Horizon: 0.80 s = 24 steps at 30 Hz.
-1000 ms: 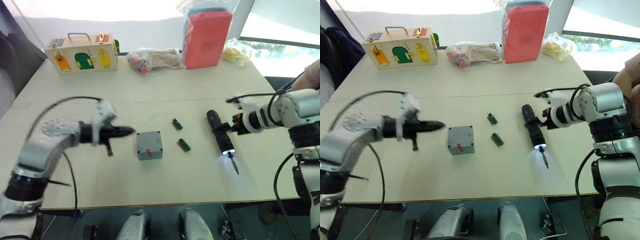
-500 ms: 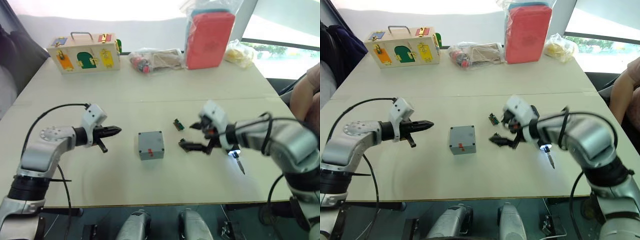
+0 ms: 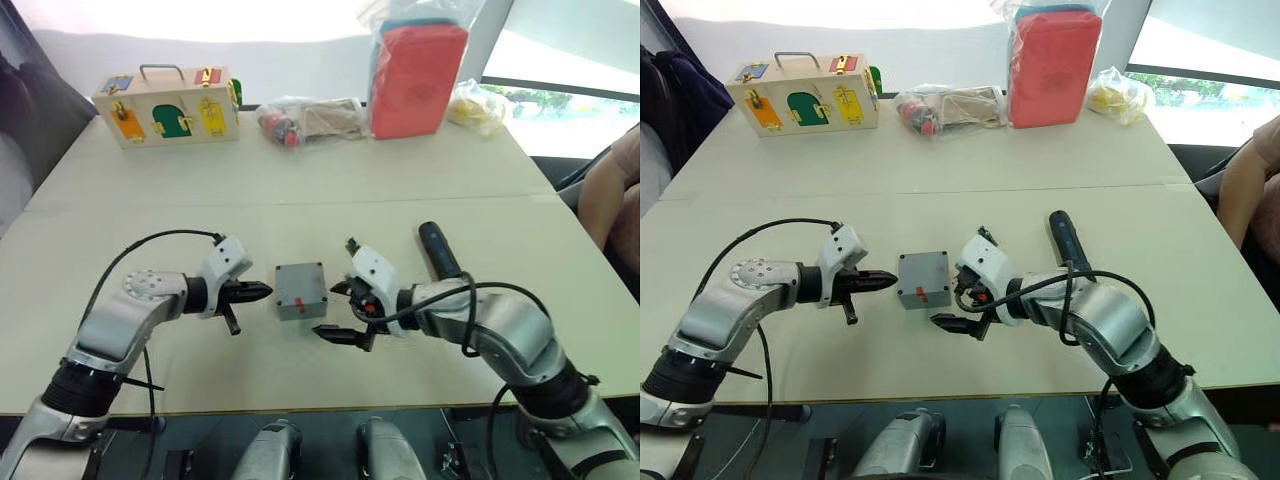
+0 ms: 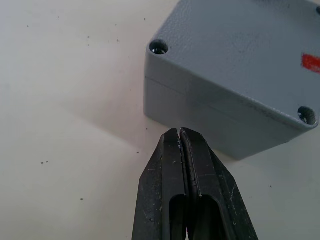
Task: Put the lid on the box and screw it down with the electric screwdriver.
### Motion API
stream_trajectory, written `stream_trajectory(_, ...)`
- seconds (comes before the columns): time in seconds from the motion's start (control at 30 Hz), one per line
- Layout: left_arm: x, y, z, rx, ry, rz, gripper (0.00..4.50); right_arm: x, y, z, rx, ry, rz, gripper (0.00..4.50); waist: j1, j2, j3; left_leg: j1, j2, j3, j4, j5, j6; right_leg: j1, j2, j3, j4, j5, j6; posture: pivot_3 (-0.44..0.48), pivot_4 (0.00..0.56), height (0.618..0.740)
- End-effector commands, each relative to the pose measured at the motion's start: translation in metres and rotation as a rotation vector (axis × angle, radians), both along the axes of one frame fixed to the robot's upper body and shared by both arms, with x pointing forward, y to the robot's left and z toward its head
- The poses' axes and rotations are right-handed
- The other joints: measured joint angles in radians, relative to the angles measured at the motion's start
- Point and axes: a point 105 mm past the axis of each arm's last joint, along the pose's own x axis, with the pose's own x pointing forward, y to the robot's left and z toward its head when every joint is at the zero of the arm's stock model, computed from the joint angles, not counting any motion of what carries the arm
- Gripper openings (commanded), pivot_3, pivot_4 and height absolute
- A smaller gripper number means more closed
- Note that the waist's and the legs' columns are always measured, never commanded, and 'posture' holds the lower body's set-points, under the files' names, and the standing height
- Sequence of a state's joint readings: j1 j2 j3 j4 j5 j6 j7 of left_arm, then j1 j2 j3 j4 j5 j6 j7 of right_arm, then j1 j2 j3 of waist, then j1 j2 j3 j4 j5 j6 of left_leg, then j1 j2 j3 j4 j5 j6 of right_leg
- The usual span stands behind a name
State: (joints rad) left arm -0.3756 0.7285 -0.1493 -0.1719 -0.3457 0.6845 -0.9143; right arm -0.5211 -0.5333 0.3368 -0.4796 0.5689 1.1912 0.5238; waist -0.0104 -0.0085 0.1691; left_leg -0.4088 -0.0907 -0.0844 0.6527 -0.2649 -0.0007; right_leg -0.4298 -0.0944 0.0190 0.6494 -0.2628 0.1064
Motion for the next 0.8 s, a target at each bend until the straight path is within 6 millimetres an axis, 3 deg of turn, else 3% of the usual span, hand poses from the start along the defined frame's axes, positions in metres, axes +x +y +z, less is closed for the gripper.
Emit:
stream_trajectory(0.03,0.004,-0.006,0.007,0.017,-0.059,-0.035,0.00,-0.002,0.009,0.013,0.058,0.009,0.012,4.49,0.000,0.000,0.000,0.000,0.000,0.000,0.000,0.000,0.000,0.000,0.000,0.000,0.000,0.000,0.000,0.000,0.150,0.740)
stream_trajectory(0.47,0.027,-0.011,0.018,-0.010,-0.135,-0.002,0.00,-0.031,0.038,0.026,0.214,0.156,0.119,4.49,-0.003,0.000,0.000,0.000,0.000,0.000,0.000,0.000,0.000,0.000,0.001,0.000,0.001,0.000,0.000,0.000,0.150,0.740)
stream_trajectory(0.63,0.027,0.008,0.016,0.054,-0.134,0.020,0.00,-0.022,0.017,0.028,0.085,0.015,0.122,4.49,-0.003,0.000,0.000,0.000,0.000,0.000,0.000,0.001,-0.001,-0.001,0.001,-0.001,0.001,0.000,0.000,0.000,0.150,0.740)
stream_trajectory(0.8,0.013,0.031,0.011,0.132,-0.086,0.021,0.00,-0.004,-0.005,0.028,-0.025,-0.098,0.129,4.49,-0.006,0.000,0.000,0.000,0.000,0.000,0.000,-0.001,0.001,-0.001,0.001,-0.001,0.000,0.000,0.000,0.000,0.150,0.740)
